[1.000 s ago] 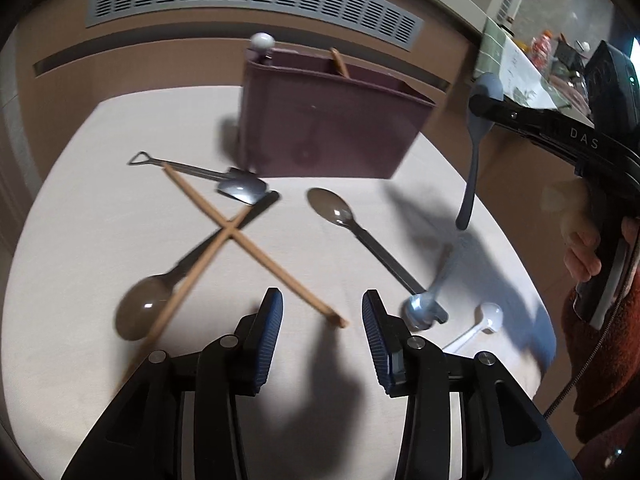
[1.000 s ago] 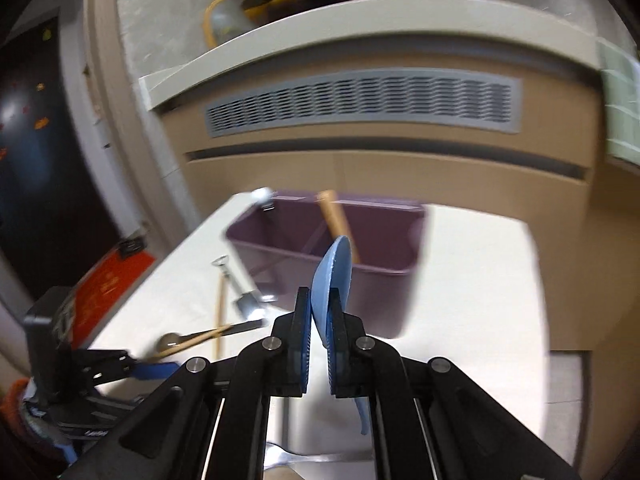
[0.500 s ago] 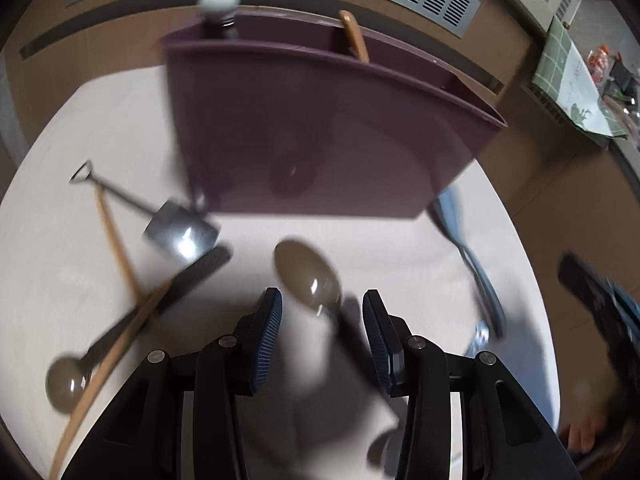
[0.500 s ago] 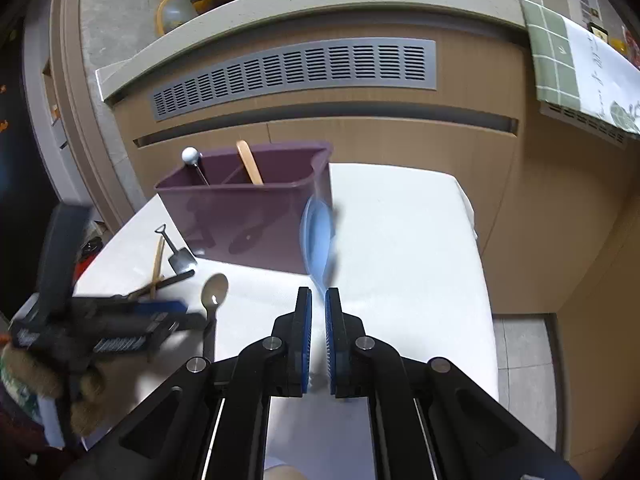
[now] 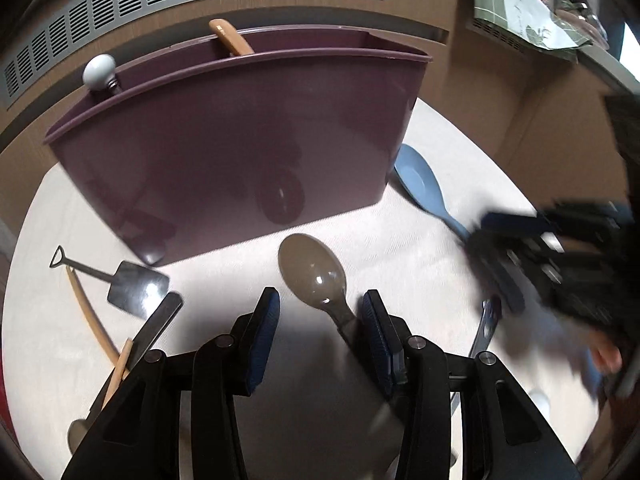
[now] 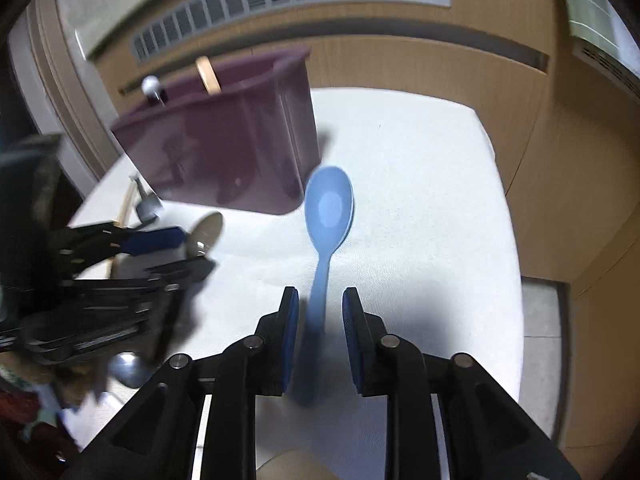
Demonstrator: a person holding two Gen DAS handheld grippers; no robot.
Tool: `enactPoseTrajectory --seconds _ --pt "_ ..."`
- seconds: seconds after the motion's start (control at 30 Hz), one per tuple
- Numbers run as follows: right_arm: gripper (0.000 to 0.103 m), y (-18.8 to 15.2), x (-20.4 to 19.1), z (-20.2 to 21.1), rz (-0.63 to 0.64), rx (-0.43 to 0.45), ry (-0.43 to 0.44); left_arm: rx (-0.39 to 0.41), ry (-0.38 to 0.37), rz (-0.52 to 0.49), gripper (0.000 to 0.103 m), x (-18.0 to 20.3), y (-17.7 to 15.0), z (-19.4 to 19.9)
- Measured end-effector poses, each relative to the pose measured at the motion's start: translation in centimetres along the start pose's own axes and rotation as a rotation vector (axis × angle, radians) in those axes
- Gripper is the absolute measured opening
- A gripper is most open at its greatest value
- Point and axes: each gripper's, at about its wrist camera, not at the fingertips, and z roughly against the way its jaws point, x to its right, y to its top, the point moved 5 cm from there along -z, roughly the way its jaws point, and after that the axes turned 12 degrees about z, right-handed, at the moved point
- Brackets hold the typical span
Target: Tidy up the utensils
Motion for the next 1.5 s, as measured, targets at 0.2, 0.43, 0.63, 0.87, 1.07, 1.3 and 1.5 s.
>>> enactPoseTrajectory --seconds 0.2,0.43,0.63,0.87,1.07,1.3,1.5 --pt "0.024 2.7 0.0 -2.9 0.089 -0.024 0.003 0.002 -0.016 0.039 0.043 -2.5 -0.7 1.3" --pt "0.036 4.4 0.1 -4.4 0.088 -0.006 0.017 -0.015 -0.092 0.219 0.043 -4.7 -0.4 1.8" --pt "0.037 5.3 0.9 -5.1 0.054 -0.012 0.008 -0.013 -0.021 0.292 0.043 -4.5 0.9 1.0" --pt "0.009 4.4 3.2 -3.6 -0.053 0.015 -0.051 0.006 0.103 0.291 0.044 -3.0 1.6 0.0" --pt "0.004 2.4 2.9 0.9 -0.081 0.101 -0.045 0.022 0.13 0.249 0.044 -2.3 2.6 -1.0" --pt "0.022 1.4 2.6 0.6 -0.023 0.052 0.098 0.052 0.09 0.098 0.038 -1.3 2.6 -1.4" --pt "0.03 1.2 2.6 -1.5 0.033 0.001 0.026 0.003 -0.008 -0.001 0.038 -1.8 1.4 -0.4"
